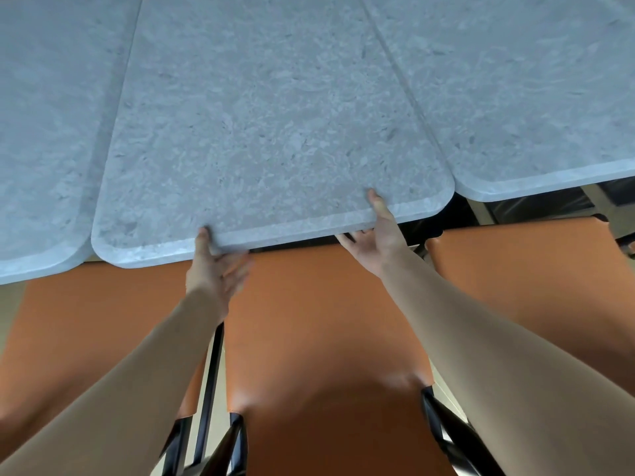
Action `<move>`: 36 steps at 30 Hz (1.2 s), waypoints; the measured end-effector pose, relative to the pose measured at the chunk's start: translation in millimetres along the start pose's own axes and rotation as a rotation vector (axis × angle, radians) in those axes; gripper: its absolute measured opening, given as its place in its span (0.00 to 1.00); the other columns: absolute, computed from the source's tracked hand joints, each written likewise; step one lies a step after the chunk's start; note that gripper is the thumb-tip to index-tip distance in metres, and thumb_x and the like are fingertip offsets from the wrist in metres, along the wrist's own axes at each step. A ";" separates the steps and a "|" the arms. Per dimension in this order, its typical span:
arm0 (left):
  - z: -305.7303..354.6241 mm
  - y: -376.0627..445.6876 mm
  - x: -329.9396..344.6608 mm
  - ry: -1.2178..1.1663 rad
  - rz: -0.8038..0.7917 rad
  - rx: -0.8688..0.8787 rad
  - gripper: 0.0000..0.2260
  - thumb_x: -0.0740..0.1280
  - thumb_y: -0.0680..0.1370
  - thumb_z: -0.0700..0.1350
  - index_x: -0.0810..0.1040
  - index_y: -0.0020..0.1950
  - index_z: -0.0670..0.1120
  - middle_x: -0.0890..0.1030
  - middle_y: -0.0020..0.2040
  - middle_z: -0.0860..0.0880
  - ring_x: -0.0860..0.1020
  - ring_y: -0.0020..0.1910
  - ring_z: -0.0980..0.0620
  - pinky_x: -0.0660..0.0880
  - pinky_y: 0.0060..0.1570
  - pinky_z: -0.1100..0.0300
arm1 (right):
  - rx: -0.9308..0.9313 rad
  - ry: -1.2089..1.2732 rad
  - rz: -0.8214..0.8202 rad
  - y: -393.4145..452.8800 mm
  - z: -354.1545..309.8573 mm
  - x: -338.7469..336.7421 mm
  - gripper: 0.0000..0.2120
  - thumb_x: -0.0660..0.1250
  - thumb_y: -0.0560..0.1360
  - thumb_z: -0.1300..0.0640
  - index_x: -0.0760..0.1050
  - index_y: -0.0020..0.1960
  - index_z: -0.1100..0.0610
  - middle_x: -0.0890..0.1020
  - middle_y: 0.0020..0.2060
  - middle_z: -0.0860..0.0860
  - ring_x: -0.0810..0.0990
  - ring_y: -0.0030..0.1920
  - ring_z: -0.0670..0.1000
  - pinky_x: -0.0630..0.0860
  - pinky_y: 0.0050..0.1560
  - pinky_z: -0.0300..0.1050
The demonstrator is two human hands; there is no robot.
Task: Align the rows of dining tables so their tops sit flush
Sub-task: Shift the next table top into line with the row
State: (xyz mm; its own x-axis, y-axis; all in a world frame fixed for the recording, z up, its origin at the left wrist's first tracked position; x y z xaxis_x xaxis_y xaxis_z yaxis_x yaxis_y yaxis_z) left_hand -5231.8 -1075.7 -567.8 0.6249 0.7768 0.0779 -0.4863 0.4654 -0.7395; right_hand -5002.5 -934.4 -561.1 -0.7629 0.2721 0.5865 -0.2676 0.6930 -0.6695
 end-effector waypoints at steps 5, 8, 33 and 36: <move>-23.6 -53.9 79.1 0.915 -0.494 -0.054 0.26 0.53 0.84 0.61 0.83 0.57 0.44 0.88 0.45 0.44 0.87 0.47 0.48 0.80 0.57 0.52 | -0.070 -0.058 0.056 1.3 -4.5 -6.5 0.22 0.68 0.78 0.41 0.77 0.66 0.51 0.86 0.57 0.51 0.84 0.58 0.52 0.79 0.64 0.53; 3.4 -71.9 147.0 1.077 -0.635 0.287 0.13 0.60 0.84 0.50 0.83 0.54 0.46 0.87 0.41 0.46 0.86 0.41 0.50 0.81 0.51 0.55 | -0.175 -0.137 0.247 -0.8 -14.5 -34.0 0.22 0.61 0.79 0.36 0.77 0.64 0.50 0.85 0.56 0.51 0.85 0.54 0.50 0.80 0.58 0.48; 50.7 -9.8 202.7 1.957 -0.395 1.202 0.46 0.51 0.66 0.78 0.34 0.78 0.66 0.32 0.80 0.60 0.28 0.78 0.54 0.38 0.77 0.38 | -0.914 -0.110 0.770 12.2 -150.0 -92.9 0.33 0.50 0.81 0.53 0.44 0.83 0.56 0.48 0.83 0.48 0.47 0.82 0.45 0.44 0.81 0.46; 51.2 -10.8 202.8 1.937 -0.406 1.207 0.46 0.53 0.67 0.78 0.36 0.79 0.65 0.34 0.81 0.59 0.29 0.78 0.54 0.38 0.77 0.38 | -0.915 -0.106 0.765 11.5 -151.8 -91.1 0.32 0.51 0.82 0.53 0.44 0.83 0.56 0.48 0.83 0.49 0.47 0.82 0.45 0.45 0.81 0.46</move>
State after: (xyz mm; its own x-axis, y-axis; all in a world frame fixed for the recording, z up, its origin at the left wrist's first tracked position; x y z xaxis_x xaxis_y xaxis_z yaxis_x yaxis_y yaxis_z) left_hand -5131.1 -901.5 -509.8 0.0353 -0.2191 -0.9751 0.2140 0.9547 -0.2068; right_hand -4846.8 -850.0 -553.1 -0.5980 0.7941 0.1088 0.7618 0.6053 -0.2309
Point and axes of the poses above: each hand's wrist, its own y-axis towards the middle knuckle, its own x-axis out of the palm, z = x × y, the point moved 10 cm from there along y, towards the middle knuckle
